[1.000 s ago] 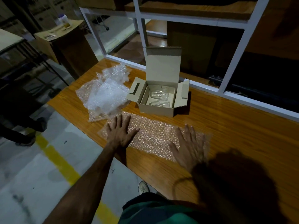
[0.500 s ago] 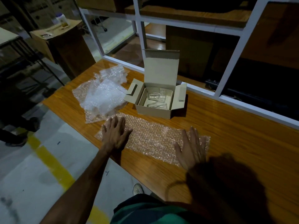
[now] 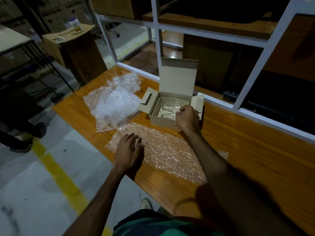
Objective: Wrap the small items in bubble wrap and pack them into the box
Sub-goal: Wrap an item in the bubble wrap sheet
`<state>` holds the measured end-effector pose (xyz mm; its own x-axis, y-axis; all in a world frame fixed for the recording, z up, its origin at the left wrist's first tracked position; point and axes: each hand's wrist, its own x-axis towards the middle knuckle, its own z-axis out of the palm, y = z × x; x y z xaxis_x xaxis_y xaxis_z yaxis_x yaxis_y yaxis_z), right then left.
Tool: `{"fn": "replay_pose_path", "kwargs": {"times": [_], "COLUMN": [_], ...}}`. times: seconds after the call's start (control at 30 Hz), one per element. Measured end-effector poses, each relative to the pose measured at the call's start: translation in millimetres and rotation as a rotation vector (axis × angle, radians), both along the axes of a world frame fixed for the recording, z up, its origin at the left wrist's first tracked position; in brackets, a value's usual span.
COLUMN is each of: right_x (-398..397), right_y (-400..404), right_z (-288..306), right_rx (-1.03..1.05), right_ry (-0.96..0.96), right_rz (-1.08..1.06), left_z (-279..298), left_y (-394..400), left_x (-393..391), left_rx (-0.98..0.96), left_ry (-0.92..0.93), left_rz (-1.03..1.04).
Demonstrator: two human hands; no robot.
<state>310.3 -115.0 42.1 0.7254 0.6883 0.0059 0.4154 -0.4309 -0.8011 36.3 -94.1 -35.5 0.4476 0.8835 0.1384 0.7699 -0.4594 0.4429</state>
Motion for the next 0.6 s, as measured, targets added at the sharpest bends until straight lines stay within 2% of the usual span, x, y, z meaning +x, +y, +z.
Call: {"fn": "replay_pose_path", "kwargs": {"times": [0.13,0.37,0.5,0.6], "right_x": [8,23,19,14], "right_y": [21,47,42,28], "right_z": [-5,-19,-10,-3], "right_rx": [-0.163,-0.303,-0.201,-0.089], "right_ry": [-0.108,0.074,0.162,0.157], "right_rz": [-0.011,-0.058,-0.07,-0.007], "left_z": [1,2,3,3], "left_y": [0,9,12,14], "left_x": [-5,-11,-11,-9], "left_rx": [0.02,0.037,0.03,0.025], "left_ry": [-0.024,-0.029,-0.05,-0.064], "left_rz": [-0.017,-0.02,-0.012,0.013]}}
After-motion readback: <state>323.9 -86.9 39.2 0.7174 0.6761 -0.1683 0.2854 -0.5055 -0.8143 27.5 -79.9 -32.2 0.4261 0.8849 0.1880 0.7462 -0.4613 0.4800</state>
